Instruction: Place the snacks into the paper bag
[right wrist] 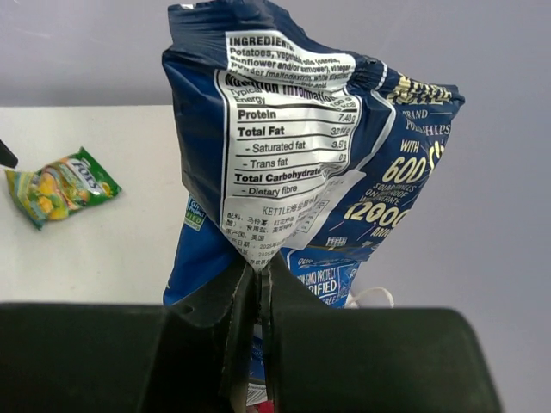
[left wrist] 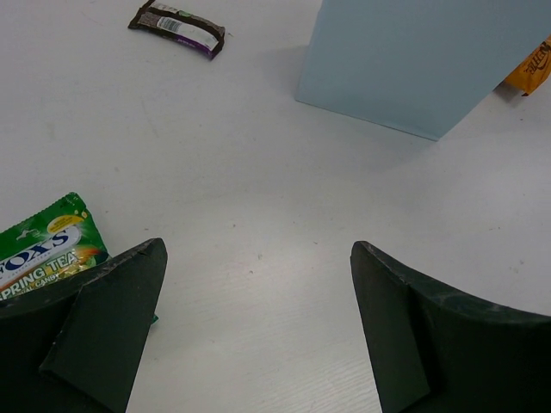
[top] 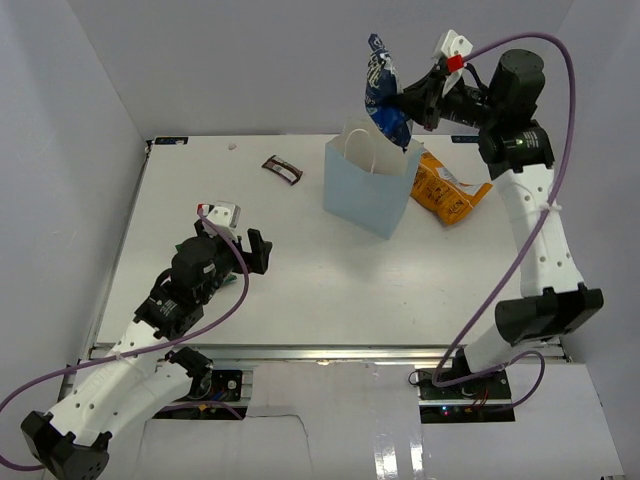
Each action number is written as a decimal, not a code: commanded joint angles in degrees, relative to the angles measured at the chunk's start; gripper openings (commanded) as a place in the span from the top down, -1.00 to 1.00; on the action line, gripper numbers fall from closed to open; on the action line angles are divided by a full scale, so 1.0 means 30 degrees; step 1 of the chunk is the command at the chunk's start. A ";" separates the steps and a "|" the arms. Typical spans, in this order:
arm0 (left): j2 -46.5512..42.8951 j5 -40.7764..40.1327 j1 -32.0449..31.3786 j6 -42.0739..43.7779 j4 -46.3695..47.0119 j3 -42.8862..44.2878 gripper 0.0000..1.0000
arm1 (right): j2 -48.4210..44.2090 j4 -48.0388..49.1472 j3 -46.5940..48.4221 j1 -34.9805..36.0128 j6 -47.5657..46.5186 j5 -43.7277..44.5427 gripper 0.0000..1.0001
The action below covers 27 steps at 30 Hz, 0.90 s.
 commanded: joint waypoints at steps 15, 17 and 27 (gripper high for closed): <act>0.0045 -0.0655 -0.0034 0.0327 -0.0152 -0.0226 -0.96 | 0.4650 1.1184 -0.4590 -0.1895 0.8011 -0.5747 0.62; 0.0073 -0.0596 -0.0034 0.0327 -0.0123 -0.0226 -0.96 | 0.4415 1.0895 -0.5182 -0.1925 0.7226 -0.5367 0.26; 0.0571 -0.1413 -0.0034 -0.0346 -0.0094 -0.0255 -0.96 | 0.1550 0.7585 -0.5272 -0.2978 0.5813 -0.2262 -0.25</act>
